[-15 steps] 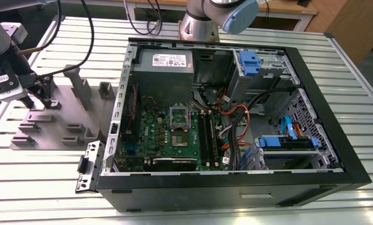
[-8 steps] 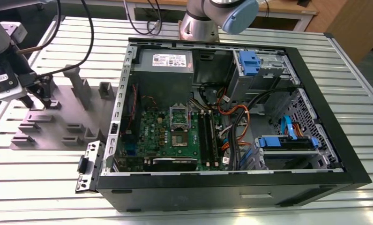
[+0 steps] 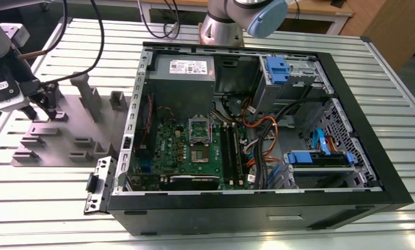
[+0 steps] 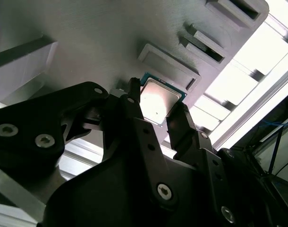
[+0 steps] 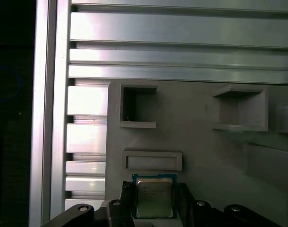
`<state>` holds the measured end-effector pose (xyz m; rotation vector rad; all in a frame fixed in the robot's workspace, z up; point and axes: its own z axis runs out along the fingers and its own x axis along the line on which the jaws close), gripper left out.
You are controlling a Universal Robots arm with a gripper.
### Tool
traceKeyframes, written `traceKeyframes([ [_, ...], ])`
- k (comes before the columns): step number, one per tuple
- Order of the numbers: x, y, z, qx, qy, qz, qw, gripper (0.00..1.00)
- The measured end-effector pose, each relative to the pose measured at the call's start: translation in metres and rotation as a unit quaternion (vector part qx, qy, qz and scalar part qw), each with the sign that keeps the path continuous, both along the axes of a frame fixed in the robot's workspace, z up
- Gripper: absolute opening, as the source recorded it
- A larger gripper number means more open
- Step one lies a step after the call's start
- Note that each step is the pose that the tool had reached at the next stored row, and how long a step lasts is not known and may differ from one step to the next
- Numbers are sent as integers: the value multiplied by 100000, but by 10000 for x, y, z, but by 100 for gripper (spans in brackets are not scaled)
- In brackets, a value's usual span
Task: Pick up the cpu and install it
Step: 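Pick up the cpu and move it towards the insertion slot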
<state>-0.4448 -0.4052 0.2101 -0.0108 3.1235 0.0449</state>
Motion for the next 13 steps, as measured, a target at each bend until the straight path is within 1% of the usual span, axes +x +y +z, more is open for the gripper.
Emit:
traceKeyframes([
  [13, 0, 0, 32, 1, 1, 0, 100000, 47],
])
